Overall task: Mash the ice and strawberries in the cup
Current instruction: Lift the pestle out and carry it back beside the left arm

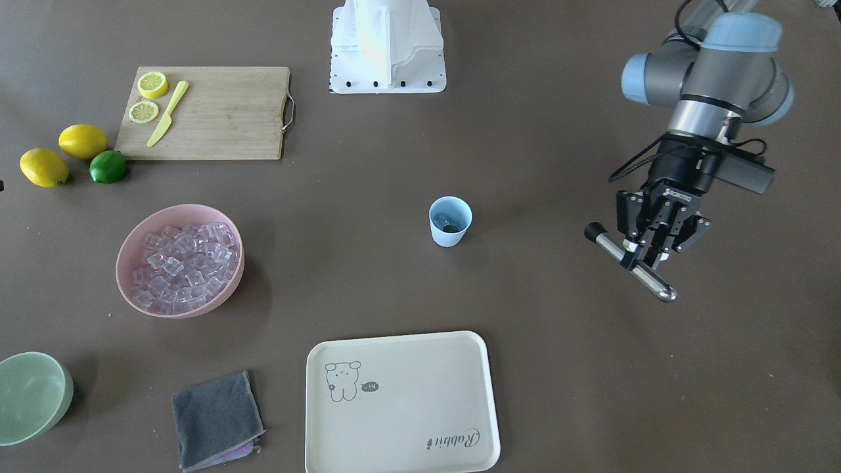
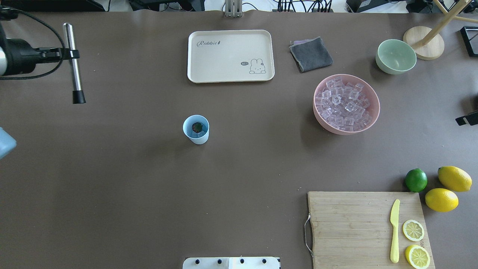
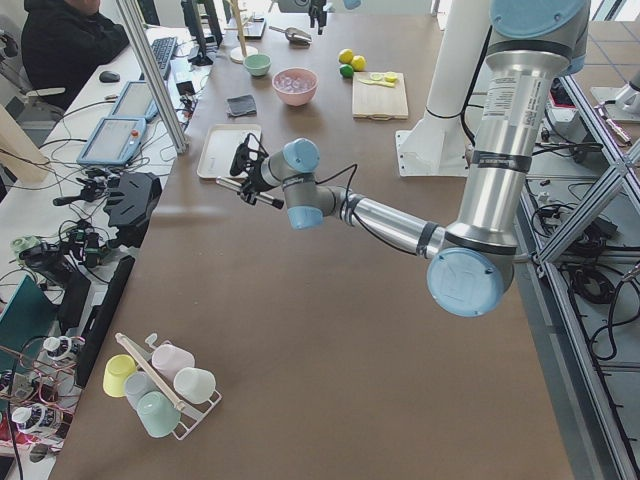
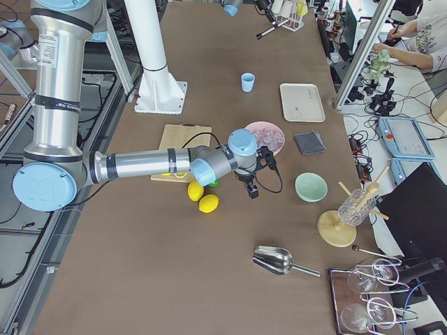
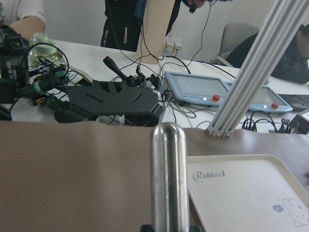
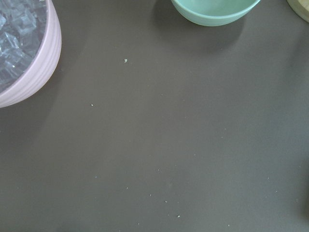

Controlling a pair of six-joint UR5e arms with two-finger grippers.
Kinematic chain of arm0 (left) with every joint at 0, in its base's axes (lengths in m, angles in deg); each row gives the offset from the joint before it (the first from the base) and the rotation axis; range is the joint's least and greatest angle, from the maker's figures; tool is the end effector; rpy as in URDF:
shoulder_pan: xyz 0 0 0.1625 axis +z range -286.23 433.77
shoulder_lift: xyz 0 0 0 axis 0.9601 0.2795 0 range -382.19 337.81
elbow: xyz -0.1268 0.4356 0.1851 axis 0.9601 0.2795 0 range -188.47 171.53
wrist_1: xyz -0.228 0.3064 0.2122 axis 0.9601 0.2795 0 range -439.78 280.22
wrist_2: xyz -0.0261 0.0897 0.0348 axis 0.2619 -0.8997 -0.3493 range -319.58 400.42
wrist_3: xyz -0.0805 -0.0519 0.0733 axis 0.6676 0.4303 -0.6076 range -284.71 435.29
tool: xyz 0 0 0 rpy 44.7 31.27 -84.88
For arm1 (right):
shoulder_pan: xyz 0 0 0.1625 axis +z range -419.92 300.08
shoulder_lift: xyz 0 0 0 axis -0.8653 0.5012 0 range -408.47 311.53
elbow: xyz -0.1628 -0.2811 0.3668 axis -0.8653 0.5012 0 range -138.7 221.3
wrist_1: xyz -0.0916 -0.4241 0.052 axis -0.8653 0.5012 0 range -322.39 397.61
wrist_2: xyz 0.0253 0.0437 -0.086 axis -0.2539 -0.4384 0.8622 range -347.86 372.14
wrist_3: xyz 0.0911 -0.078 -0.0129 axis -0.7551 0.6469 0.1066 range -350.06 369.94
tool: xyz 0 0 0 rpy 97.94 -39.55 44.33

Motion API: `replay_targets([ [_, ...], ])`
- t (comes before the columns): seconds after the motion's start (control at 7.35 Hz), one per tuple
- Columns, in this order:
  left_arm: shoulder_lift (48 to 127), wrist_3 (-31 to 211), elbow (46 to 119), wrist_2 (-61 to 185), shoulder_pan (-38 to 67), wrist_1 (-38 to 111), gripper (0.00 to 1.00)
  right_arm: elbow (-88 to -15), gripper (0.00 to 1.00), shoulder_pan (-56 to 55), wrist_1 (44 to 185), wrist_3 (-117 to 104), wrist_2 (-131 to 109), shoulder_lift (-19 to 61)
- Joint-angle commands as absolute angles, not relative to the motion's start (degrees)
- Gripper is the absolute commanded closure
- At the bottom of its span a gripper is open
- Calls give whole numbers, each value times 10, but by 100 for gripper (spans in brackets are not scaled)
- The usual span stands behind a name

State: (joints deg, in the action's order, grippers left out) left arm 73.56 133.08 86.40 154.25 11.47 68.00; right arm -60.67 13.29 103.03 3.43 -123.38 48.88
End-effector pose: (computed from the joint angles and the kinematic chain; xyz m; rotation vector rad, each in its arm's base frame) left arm 0.2028 -0.5682 0.5213 0.6152 1.0651 -0.2095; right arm -0.0936 -0.4736 0.6401 0.3166 -0.8620 -0.3690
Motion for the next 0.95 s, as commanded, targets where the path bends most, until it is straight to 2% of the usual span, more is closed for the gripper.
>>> replay_targets([
  [0.0, 673, 1215, 752, 1651, 46, 688, 100, -608, 2, 134, 1029, 34, -1225, 488],
  [0.14, 672, 1168, 705, 1649, 46, 688, 100, -608, 2, 135, 1035, 34, -1227, 480],
  [0.54, 646, 1091, 647, 1651, 46, 686, 100, -608, 2, 135, 1034, 32, -1224, 476],
  [0.68, 656, 1090, 623, 1646, 56, 686, 42, -608, 2, 135, 1034, 32, -1220, 474],
  [0.82, 663, 1091, 623, 1646, 58, 687, 31, -607, 2, 135, 1034, 32, -1218, 472],
])
